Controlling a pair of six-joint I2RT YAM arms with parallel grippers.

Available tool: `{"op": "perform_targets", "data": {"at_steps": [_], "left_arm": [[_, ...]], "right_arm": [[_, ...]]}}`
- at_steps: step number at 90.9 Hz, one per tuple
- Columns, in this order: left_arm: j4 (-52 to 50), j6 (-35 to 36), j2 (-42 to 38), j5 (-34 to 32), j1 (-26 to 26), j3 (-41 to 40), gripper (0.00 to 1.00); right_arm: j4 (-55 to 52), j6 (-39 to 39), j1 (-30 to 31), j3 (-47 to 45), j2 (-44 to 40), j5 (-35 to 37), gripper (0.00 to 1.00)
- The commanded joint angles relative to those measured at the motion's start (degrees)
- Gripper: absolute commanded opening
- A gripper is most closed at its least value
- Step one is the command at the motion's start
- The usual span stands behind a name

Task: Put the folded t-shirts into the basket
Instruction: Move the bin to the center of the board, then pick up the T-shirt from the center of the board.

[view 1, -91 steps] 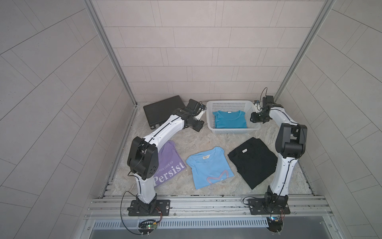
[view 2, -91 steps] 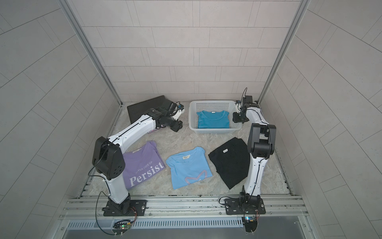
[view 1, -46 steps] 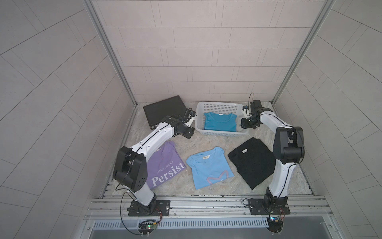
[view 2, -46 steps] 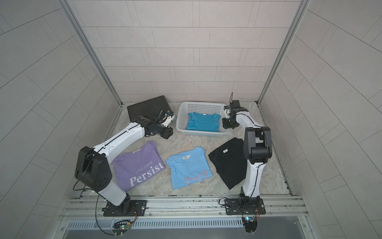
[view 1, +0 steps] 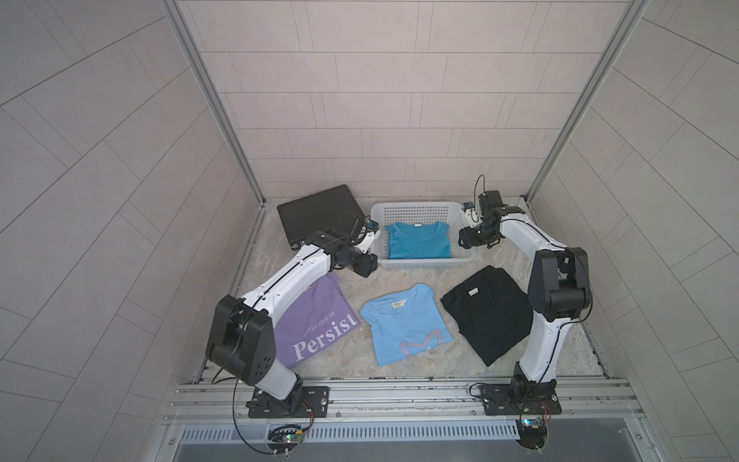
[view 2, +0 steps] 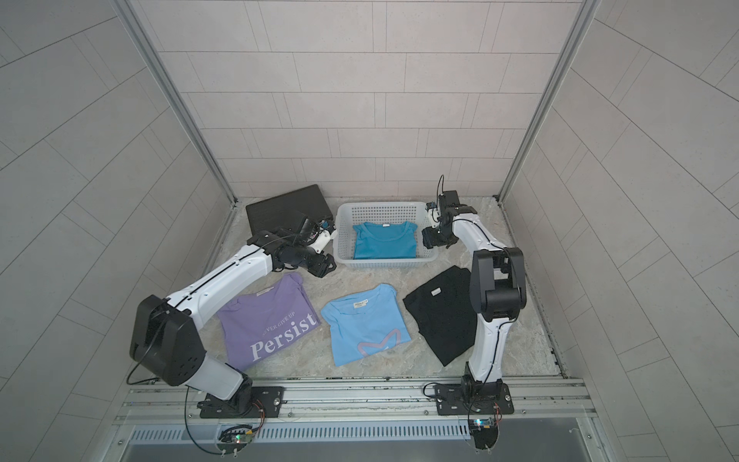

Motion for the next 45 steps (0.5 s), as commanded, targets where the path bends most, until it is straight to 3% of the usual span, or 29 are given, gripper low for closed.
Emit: {"op": "perform_targets", "data": {"at_steps": [1, 22, 45], "left_arm": [[2.1, -0.4, -1.7, 7.0, -4.2, -2.8, 0.65], [7.3, -5.5, 3.8, 9.9, -15.6, -2.2, 0.72], [14.3, -15.9, 14.1, 5.0, -27.0, 3.9, 0.73]], "right_arm": [[-2.8, -0.9, -1.1, 2.8, -7.4, -2.2, 0.68], [-4.9, -4.3, -7.1, -2.6, -16.6, -3.4, 0.73], [-0.3, -14.4, -16.3, -17.8, -21.1, -1.1, 0.77]]}}
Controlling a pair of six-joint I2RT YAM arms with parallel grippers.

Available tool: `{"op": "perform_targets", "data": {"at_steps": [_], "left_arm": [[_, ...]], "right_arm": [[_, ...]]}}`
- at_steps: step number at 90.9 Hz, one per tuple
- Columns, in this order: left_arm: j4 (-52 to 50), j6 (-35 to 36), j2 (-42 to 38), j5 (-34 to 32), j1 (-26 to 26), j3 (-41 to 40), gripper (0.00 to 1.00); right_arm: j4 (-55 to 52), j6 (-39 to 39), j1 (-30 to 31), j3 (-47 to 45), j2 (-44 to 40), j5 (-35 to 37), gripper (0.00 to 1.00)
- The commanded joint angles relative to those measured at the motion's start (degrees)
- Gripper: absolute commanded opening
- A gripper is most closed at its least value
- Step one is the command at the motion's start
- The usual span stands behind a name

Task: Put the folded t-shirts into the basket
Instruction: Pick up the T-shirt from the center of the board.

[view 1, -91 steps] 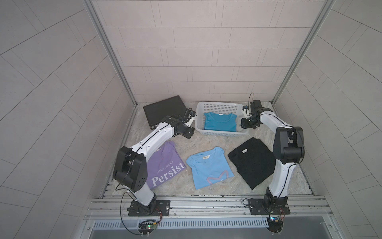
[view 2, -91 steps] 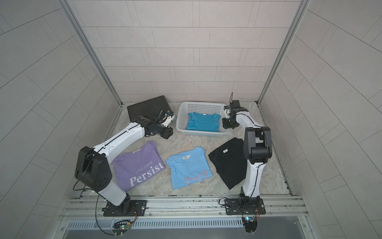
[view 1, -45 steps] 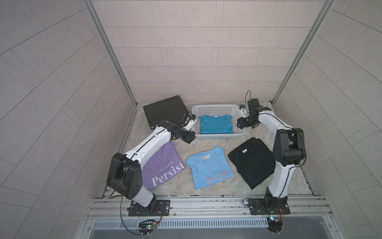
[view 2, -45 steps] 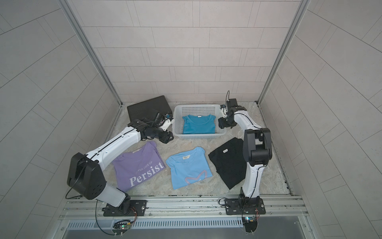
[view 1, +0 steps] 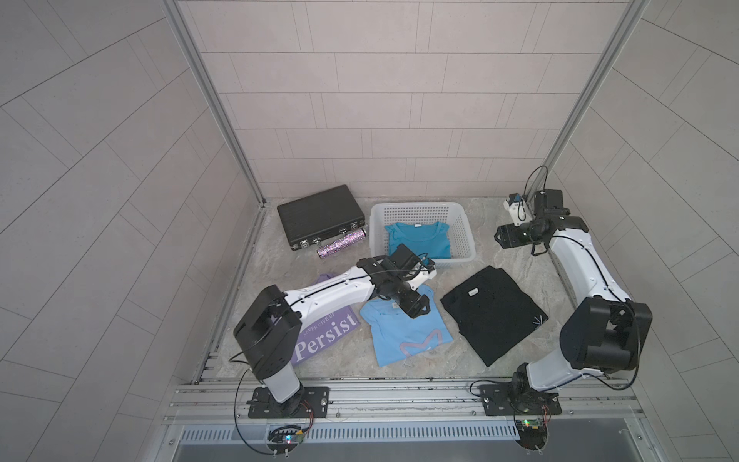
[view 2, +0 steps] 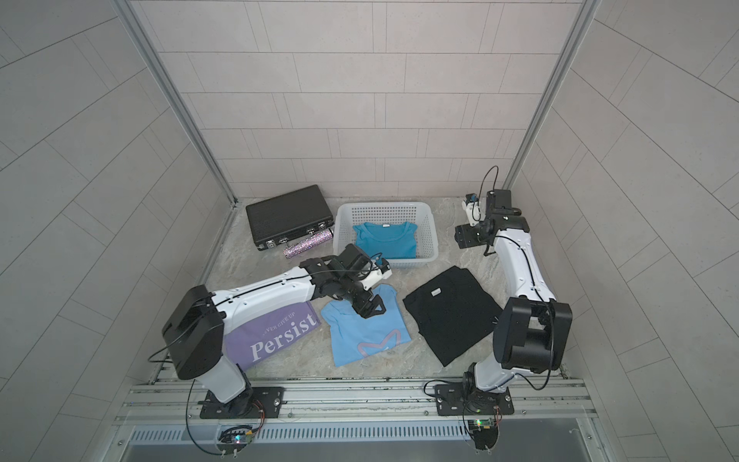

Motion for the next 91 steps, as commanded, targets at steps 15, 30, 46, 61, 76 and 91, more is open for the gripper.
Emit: {"op": "perform_targets", "data": {"at_steps": [15, 30, 46, 61, 76, 91], "left_arm": [[3.5, -12.8, 10.9, -3.4, -6.9, 9.7, 0.74], [3.2, -14.3, 15.6, -7.5, -8.2, 13.9, 0.75], [4.0, -11.5, 20.3, -12.8, -8.5, 16.9, 0.75], [2.9, -11.2, 24.7, -12.8, -8.5, 21.5, 0.75], [2.8, -10.3, 28.7, -14.5, -8.5, 24.0, 0.75], [4.2, -7.9, 29.8, -17.3, -8.5, 23.4, 0.75]], "right_arm": [[1.3, -8.9, -4.6, -6.7, 4.6, 1.2, 0.77], [1.6, -12.5, -4.7, -9.1, 8.5, 2.4, 0.77], [3.9, -14.2, -5.5, -10.7, 9.1, 5.0, 0.77], [4.3, -13.9, -5.5, -10.7, 10.0, 4.7, 0.76], [5.0, -13.9, -5.5, -11.8, 9.8, 5.0, 0.76], [5.2, -14.1, -5.5, -12.7, 9.5, 4.6, 0.75]]}}
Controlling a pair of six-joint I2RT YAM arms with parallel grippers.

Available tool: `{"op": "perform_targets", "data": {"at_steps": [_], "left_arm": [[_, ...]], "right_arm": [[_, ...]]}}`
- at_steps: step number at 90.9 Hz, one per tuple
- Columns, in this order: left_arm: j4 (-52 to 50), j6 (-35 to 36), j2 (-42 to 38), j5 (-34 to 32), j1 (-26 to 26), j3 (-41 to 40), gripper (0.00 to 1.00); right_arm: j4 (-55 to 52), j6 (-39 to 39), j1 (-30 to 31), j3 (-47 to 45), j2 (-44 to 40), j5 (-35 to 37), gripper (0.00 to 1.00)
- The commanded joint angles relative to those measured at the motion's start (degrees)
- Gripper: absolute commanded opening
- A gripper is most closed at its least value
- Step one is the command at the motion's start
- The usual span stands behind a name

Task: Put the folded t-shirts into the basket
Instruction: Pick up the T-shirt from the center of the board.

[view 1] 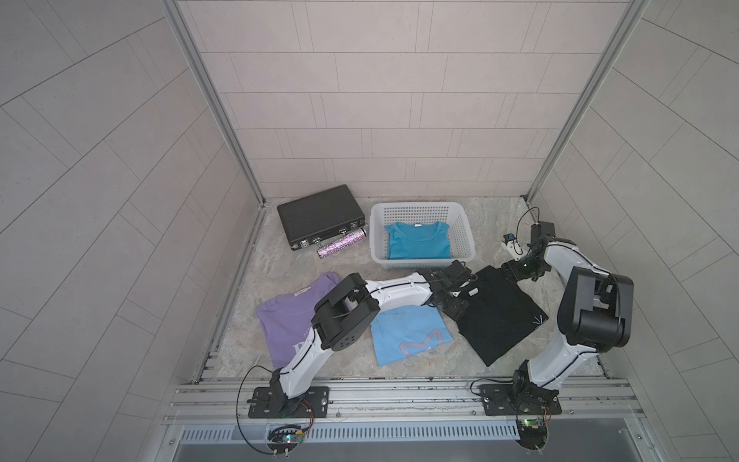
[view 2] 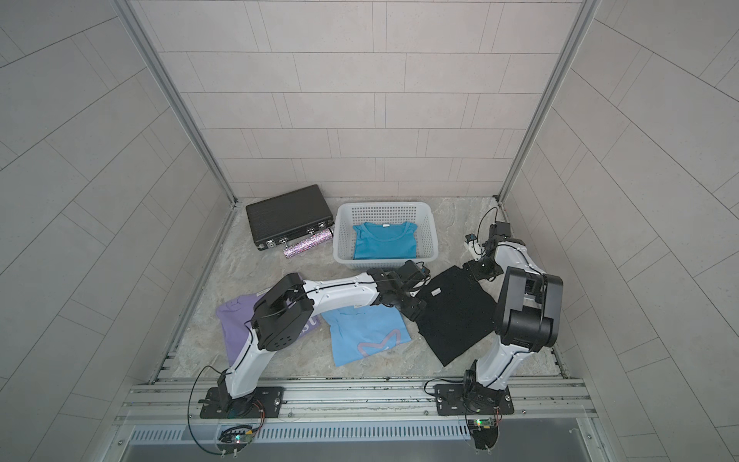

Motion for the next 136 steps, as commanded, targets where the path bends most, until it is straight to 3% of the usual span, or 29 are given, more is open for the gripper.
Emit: {"op": "perform_targets", "data": {"at_steps": [1, 39, 90, 96, 136], "left_arm": [[0.5, 2.7, 0.9, -2.9, -0.2, 0.1, 0.75], [4.3, 9.0, -3.4, -10.4, -0.9, -3.4, 0.77], [-0.6, 3.0, 3.8, -2.4, -0.9, -1.1, 0.82], [-0.3, 3.0, 3.6, -1.4, -0.9, -1.5, 0.76], [-0.1, 7.9, 2.9, -1.5, 0.1, 0.5, 0.15]], "right_arm": [[0.7, -0.6, -0.1, -0.9, 0.0, 0.0, 0.75], [1.3, -0.7, -0.1, -2.0, 1.3, -1.0, 0.74], [1.3, -1.0, -0.1, -2.6, 0.6, -1.4, 0.72], [1.3, -1.0, -0.2, -2.2, 0.6, -1.6, 0.72], [-0.7, -1.8, -2.2, 2.3, 0.4, -6.5, 0.73]]}}
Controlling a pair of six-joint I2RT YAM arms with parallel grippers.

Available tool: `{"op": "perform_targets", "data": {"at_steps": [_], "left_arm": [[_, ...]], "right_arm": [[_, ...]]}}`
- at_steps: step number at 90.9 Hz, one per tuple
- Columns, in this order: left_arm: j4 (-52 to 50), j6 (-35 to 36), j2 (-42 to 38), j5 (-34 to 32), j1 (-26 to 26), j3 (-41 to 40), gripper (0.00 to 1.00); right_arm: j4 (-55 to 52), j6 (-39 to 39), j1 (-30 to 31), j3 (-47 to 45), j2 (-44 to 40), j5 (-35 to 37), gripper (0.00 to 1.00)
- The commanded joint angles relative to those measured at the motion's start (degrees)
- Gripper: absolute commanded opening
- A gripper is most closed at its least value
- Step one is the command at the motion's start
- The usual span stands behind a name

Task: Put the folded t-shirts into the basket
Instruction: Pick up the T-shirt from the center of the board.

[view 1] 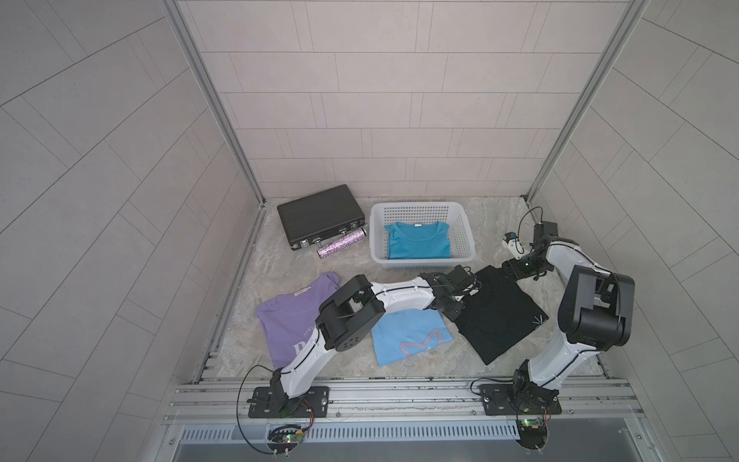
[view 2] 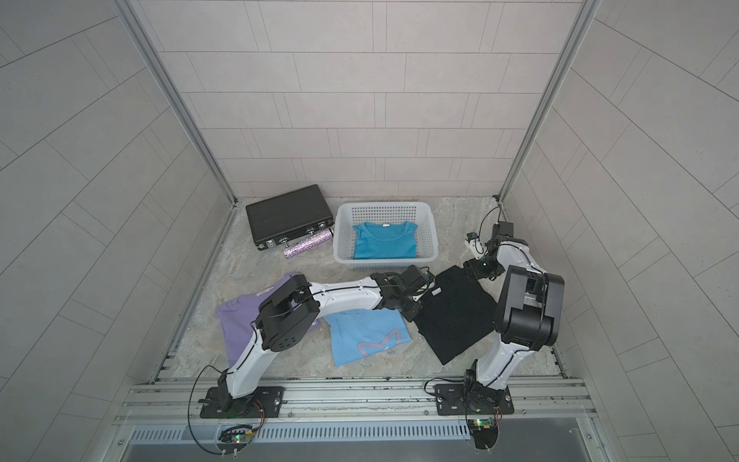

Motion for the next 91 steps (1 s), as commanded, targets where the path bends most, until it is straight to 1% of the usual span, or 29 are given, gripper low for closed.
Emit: {"op": "perform_targets", "data": {"at_steps": [1, 8, 12, 22, 28, 42, 55, 70, 86, 91], "left_arm": [[-3.2, 2.7, 1.5, 0.5, 0.8, 0.8, 0.14], [-3.4, 4.7, 0.6, 1.6, 0.9, 1.3, 0.05], [-3.5, 5.3, 0.4, 1.8, 0.9, 1.5, 0.00], [-4.1, 5.9, 0.4, 2.5, 0.9, 2.2, 0.00], [-4.2, 6.1, 0.7, 2.3, 0.9, 2.4, 0.00], [-4.6, 6.3, 1.1, 2.6, 0.9, 2.7, 0.00], [-4.8, 6.5, 0.9, 2.3, 0.9, 2.9, 0.00], [-5.0, 6.6, 0.3, 1.9, 1.1, 3.0, 0.00], [-5.1, 6.7, 0.3, 2.3, 1.4, 3.0, 0.00], [-5.2, 6.6, 0.3, 2.3, 1.5, 3.0, 0.00]], "right_arm": [[-0.9, -1.4, -1.0, 1.3, -0.1, -2.4, 0.73], [-2.3, -1.4, -1.6, 3.4, 2.0, -4.9, 0.74], [-3.8, -3.2, -1.7, 5.2, 3.7, -6.6, 0.74], [-6.8, -4.1, -1.8, 8.7, 7.9, -10.1, 0.75], [-8.4, -4.4, -1.7, 10.4, 10.3, -11.1, 0.76], [-9.5, -5.7, -1.7, 11.5, 12.8, -10.6, 0.77], [-11.2, -7.1, -1.7, 11.3, 14.4, -9.8, 0.74], [-13.2, -9.6, -1.7, 8.5, 14.6, -9.9, 0.63], [-14.1, -9.7, -1.6, 7.4, 14.7, -13.3, 0.49], [-14.5, -9.5, -1.6, 7.8, 15.0, -14.2, 0.43]]}}
